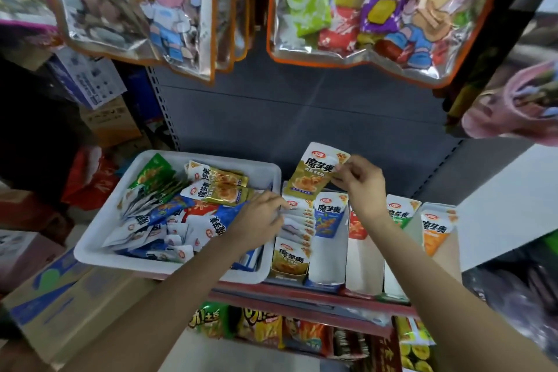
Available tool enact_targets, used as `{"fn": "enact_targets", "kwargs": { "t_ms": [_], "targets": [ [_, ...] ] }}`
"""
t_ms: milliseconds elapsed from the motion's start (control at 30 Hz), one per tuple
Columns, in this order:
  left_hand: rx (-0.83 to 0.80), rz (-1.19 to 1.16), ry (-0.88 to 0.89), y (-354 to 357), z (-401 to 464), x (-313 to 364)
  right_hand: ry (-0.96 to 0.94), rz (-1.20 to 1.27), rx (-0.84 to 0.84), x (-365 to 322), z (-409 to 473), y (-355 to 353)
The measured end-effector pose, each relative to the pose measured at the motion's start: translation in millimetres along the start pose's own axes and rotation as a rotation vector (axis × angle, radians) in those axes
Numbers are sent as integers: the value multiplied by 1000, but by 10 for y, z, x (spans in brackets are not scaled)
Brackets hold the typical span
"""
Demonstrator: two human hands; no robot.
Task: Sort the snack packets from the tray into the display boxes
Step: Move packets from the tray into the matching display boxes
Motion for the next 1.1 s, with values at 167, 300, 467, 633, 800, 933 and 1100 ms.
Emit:
{"fn": "enact_targets", "kwargs": {
  "t_ms": [167, 300, 467, 633, 800, 933, 1100],
  "targets": [
    [-18, -69, -21, 19, -51, -47, 189, -284, -185, 261, 42, 185],
    [-14, -118, -31, 20, -77, -65, 232, -502, -301, 333, 0, 347],
    [-20, -150, -41, 43, -62, -107, 99, -607, -330, 283, 3, 441],
    [9, -253, -81, 72, -25, -164, 108, -1067, -566, 407, -25, 584],
    [42, -283, -93, 20, -57, -296, 28, -949, -418, 158, -36, 654],
    [127, -273, -170, -155, -193, -659, -135, -868, -402, -135, -20, 1042],
    [174, -154, -364, -381, -360, -1379, -63, -792, -589, -71, 89, 1846]
  ]
}}
Point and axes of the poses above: each hand's wrist, its own z-axis towards the middle knuckle, its own y-axis out of the palm, x = y × z, the point moved 6 cm from there along z, towards the middle knuckle, and after that the axes turned 10 degrees about -x, right-handed, at the moved point
